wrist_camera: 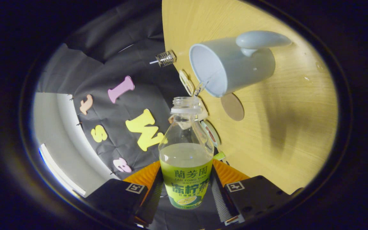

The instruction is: Take the bottle from table, then pour the juice into the cup, finally place the bottle on the coaster

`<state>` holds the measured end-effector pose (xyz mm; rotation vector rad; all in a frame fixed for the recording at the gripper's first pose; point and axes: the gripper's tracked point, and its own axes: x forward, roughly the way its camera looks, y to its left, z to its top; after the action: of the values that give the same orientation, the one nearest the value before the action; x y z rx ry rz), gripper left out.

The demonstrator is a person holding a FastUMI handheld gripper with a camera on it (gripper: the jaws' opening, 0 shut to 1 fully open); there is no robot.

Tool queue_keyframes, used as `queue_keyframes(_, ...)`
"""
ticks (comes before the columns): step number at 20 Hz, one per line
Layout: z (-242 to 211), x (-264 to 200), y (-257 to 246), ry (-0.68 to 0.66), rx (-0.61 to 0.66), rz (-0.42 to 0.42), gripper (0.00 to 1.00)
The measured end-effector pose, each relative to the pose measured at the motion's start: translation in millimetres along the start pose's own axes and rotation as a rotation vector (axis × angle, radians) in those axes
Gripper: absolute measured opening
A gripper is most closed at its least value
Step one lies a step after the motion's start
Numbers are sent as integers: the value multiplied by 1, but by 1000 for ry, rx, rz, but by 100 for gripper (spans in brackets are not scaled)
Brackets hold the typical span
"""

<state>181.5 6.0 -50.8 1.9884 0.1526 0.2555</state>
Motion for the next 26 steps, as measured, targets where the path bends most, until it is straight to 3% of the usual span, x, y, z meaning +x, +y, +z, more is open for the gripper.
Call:
queue_keyframes(4,-3,-3,12,6,59,44,77)
queue_keyframes(26,6,-5,49,9,188,62,77)
